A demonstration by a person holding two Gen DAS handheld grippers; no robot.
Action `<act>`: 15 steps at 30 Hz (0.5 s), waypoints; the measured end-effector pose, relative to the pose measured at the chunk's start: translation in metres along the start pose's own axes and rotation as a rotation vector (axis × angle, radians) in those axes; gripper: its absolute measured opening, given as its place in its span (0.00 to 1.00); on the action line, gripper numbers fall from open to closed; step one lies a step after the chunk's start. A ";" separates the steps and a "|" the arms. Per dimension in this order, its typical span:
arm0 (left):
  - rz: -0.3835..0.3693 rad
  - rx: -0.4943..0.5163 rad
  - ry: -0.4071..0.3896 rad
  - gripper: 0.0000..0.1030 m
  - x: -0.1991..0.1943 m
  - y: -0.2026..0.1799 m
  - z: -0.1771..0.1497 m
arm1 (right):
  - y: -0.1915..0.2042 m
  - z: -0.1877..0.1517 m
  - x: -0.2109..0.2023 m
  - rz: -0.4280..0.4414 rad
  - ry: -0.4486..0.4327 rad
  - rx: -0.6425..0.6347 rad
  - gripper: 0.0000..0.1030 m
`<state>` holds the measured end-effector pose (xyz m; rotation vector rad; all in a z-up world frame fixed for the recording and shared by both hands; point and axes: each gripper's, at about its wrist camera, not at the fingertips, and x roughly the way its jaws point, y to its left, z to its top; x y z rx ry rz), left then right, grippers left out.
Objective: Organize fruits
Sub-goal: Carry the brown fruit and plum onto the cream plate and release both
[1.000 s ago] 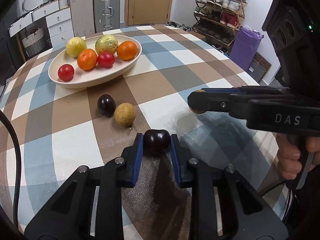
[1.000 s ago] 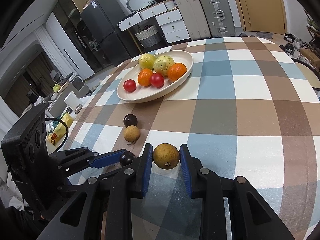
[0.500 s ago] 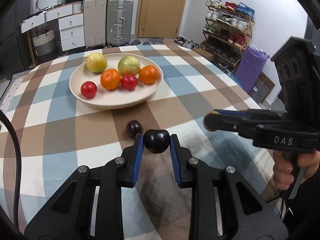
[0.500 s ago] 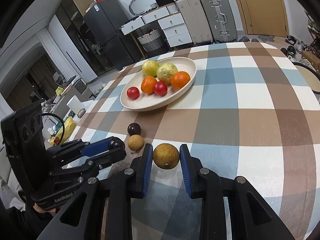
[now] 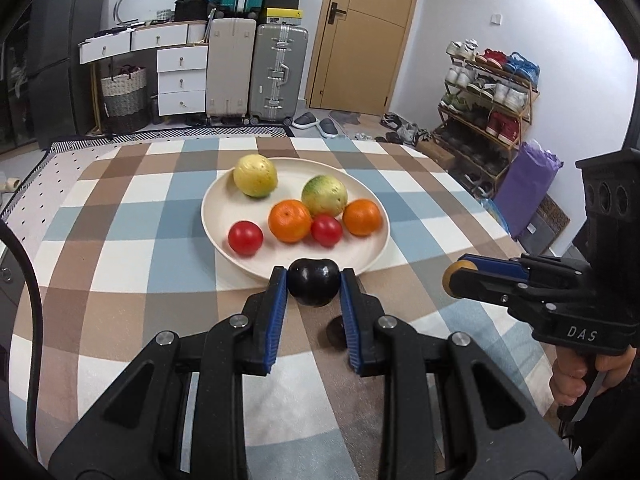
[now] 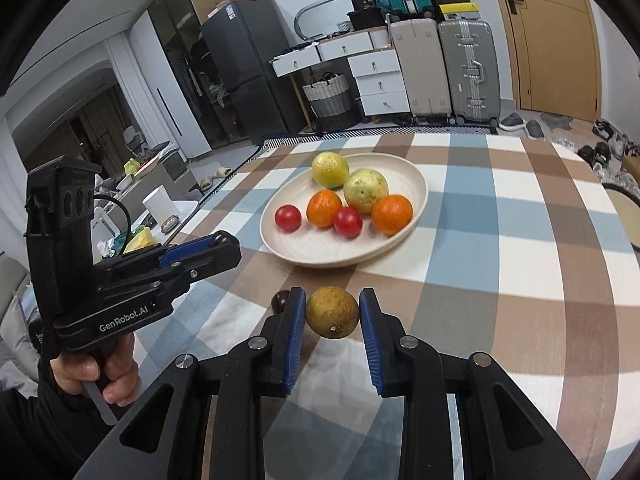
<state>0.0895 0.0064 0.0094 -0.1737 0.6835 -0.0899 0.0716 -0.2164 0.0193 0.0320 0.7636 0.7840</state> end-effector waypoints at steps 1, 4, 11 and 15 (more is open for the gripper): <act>0.002 0.000 -0.004 0.23 0.000 0.001 0.002 | 0.000 0.003 0.001 0.001 -0.005 -0.003 0.27; 0.015 0.003 -0.020 0.23 0.001 0.005 0.009 | 0.000 0.013 0.004 0.004 -0.016 -0.006 0.27; 0.035 0.007 -0.041 0.23 0.011 0.010 0.022 | -0.002 0.032 0.011 -0.017 -0.046 -0.021 0.27; 0.047 -0.005 -0.040 0.23 0.021 0.015 0.026 | -0.004 0.039 0.014 -0.021 -0.066 -0.013 0.27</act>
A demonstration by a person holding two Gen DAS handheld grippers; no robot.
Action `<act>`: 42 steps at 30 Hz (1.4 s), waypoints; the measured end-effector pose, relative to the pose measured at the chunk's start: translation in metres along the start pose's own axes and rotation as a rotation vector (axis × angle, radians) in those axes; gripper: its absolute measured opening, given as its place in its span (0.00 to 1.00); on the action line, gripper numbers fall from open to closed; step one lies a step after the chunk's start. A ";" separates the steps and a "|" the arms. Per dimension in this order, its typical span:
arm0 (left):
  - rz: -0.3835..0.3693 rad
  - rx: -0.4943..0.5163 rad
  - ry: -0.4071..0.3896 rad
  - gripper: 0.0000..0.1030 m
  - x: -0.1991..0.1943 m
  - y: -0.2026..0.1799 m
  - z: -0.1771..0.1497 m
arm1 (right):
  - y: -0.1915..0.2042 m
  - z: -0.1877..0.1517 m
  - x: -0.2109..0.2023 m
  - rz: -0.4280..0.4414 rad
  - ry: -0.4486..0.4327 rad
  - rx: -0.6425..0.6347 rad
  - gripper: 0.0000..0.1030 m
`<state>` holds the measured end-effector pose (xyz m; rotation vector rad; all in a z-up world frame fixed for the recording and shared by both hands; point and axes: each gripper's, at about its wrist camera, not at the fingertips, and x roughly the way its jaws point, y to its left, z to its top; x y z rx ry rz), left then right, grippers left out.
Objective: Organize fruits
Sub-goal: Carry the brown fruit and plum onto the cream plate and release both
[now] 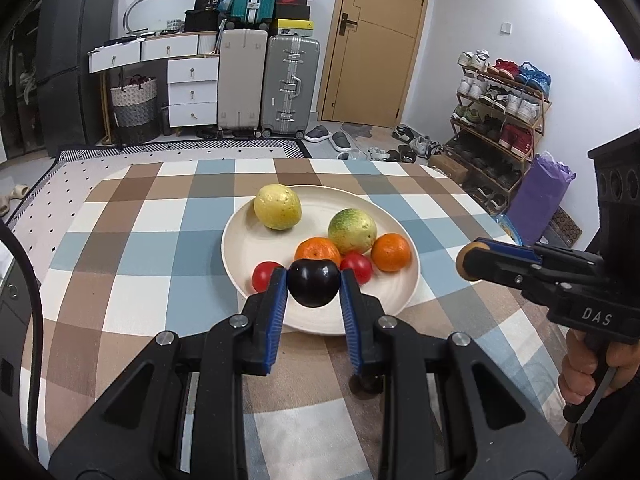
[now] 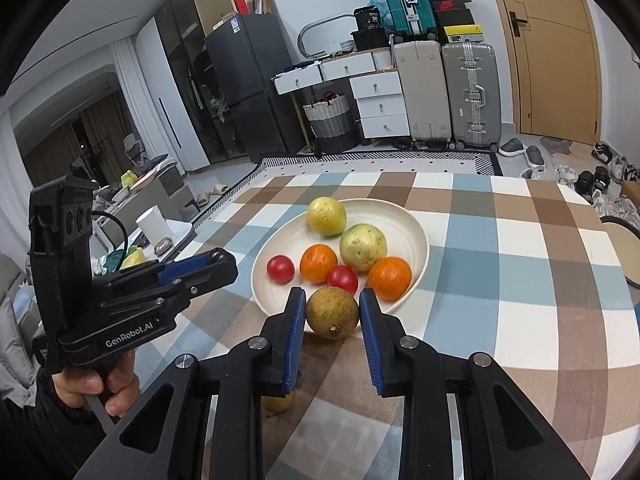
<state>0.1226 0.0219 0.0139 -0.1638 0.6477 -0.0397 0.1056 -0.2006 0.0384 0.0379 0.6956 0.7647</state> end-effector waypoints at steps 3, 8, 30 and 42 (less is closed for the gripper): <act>0.010 -0.005 0.005 0.23 0.010 0.004 0.004 | -0.001 0.005 0.003 -0.001 -0.010 0.000 0.27; 0.032 -0.008 0.003 0.23 0.022 0.011 0.008 | -0.003 0.013 0.011 -0.003 -0.015 -0.012 0.27; 0.047 0.004 0.046 0.23 0.065 0.013 -0.002 | -0.012 -0.001 0.064 -0.033 0.053 0.000 0.27; 0.053 0.000 0.041 0.23 0.068 0.014 -0.004 | -0.008 -0.006 0.070 -0.067 0.060 -0.025 0.30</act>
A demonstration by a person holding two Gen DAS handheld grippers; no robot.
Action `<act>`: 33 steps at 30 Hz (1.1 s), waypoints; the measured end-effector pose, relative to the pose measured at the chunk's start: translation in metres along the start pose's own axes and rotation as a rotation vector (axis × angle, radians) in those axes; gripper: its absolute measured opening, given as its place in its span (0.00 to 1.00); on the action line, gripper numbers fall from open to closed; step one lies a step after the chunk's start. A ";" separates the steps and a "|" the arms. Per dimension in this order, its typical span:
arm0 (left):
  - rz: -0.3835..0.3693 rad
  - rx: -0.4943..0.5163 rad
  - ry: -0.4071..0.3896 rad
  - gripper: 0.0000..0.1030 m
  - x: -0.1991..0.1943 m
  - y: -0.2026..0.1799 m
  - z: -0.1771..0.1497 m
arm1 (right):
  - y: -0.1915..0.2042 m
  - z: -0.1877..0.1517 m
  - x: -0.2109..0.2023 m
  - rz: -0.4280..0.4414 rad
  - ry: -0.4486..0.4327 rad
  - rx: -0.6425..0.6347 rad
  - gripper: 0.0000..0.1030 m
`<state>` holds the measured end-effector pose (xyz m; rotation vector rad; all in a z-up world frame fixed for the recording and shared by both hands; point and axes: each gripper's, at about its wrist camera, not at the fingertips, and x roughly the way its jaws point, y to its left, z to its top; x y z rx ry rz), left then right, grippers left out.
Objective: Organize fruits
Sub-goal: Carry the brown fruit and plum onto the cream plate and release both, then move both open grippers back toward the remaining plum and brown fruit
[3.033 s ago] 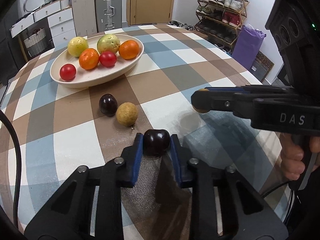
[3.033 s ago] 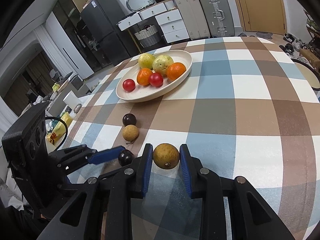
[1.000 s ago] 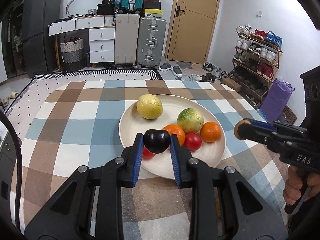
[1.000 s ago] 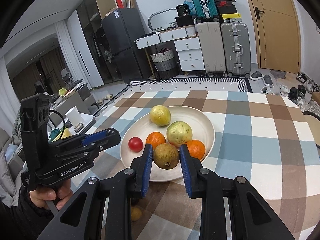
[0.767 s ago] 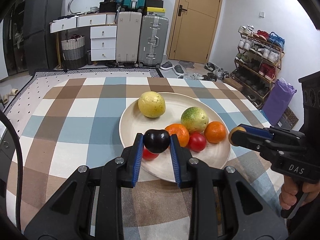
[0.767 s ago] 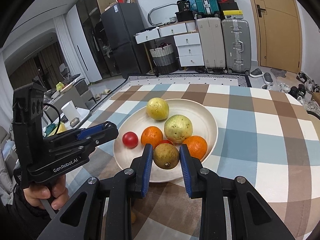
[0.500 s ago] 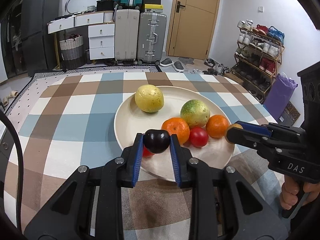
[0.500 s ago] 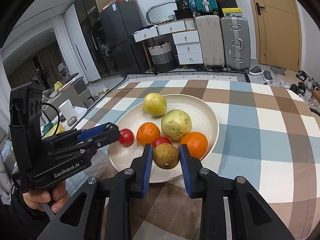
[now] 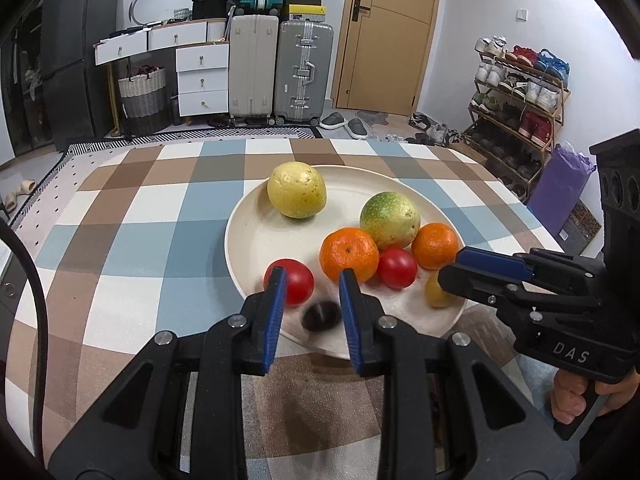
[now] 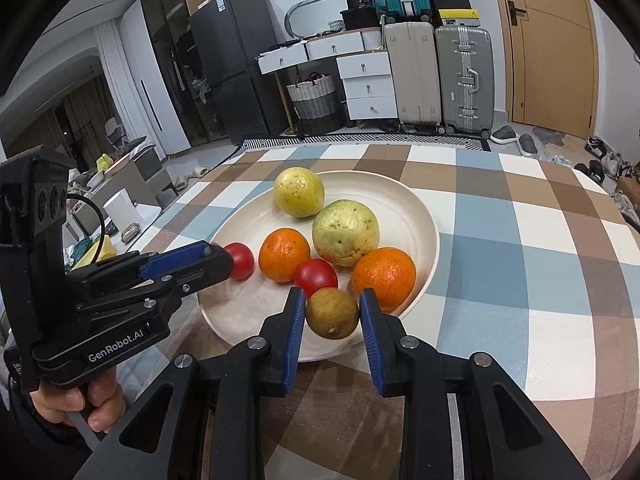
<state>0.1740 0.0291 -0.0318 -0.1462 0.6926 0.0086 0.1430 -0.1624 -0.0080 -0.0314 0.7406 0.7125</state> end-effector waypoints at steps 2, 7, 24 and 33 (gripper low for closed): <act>-0.009 -0.007 0.011 0.24 0.002 0.001 -0.001 | 0.001 0.000 -0.002 -0.014 -0.005 -0.006 0.33; -0.014 -0.023 0.024 0.35 0.000 0.004 -0.004 | -0.002 0.000 -0.005 -0.024 -0.012 -0.003 0.35; 0.048 -0.013 -0.024 0.99 -0.033 -0.001 -0.017 | -0.010 -0.005 -0.025 -0.038 -0.031 0.012 0.99; 0.052 0.005 -0.003 0.99 -0.043 -0.006 -0.023 | -0.008 -0.016 -0.030 -0.037 0.009 -0.010 0.99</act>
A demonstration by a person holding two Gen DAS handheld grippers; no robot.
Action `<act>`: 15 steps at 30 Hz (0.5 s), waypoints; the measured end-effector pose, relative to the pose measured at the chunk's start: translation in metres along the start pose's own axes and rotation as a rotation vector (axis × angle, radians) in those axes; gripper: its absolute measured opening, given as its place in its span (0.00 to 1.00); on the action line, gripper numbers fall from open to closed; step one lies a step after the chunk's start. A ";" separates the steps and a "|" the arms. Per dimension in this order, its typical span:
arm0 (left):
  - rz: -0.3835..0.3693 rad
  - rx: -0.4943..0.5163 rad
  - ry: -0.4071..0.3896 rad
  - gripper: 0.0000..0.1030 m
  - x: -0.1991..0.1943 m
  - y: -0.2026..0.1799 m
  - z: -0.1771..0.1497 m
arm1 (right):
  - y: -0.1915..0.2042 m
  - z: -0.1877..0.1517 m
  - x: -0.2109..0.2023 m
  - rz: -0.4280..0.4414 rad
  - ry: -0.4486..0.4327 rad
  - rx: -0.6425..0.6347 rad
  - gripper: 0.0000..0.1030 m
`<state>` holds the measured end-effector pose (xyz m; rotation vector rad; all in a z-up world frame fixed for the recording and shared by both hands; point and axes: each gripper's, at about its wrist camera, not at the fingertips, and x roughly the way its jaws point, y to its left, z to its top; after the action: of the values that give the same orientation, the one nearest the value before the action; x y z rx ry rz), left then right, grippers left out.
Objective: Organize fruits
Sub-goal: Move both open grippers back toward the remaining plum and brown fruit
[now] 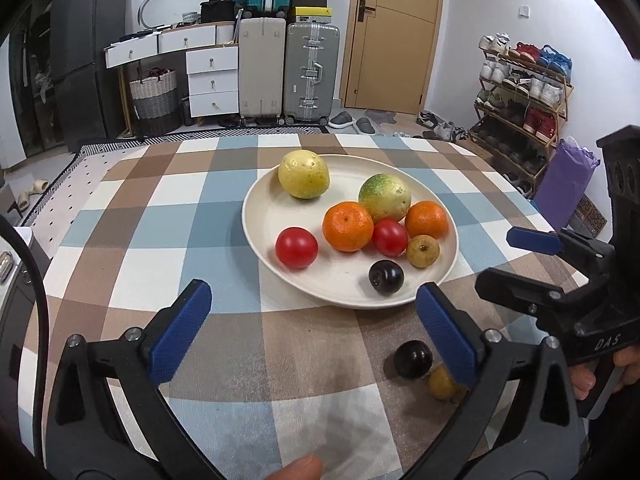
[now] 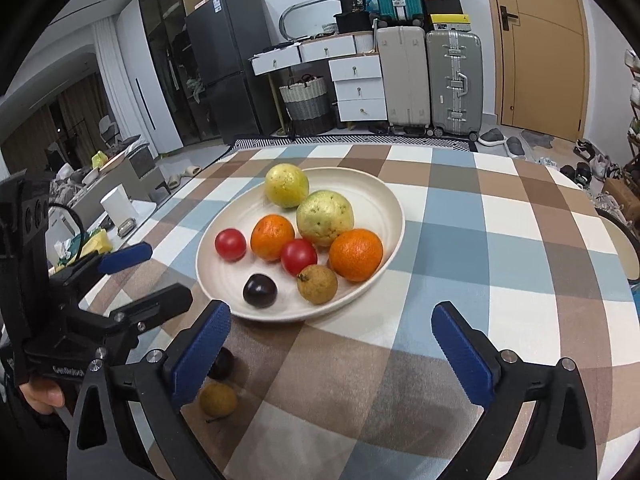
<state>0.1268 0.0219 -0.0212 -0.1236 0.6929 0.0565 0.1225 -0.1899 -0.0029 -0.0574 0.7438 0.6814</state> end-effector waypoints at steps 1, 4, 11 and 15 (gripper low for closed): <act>0.004 -0.005 0.002 0.99 -0.001 0.001 -0.001 | 0.001 -0.002 -0.001 0.000 0.004 -0.005 0.99; 0.002 -0.003 -0.001 0.99 -0.009 0.004 -0.006 | 0.005 -0.008 -0.003 0.004 0.029 -0.028 0.99; -0.011 0.014 0.039 0.99 -0.017 0.003 -0.020 | 0.019 -0.020 0.000 0.025 0.085 -0.090 0.99; 0.011 0.028 0.037 0.99 -0.016 0.002 -0.022 | 0.026 -0.026 0.006 0.051 0.133 -0.117 0.99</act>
<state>0.1006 0.0208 -0.0277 -0.0941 0.7306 0.0553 0.0946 -0.1739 -0.0217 -0.1926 0.8352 0.7747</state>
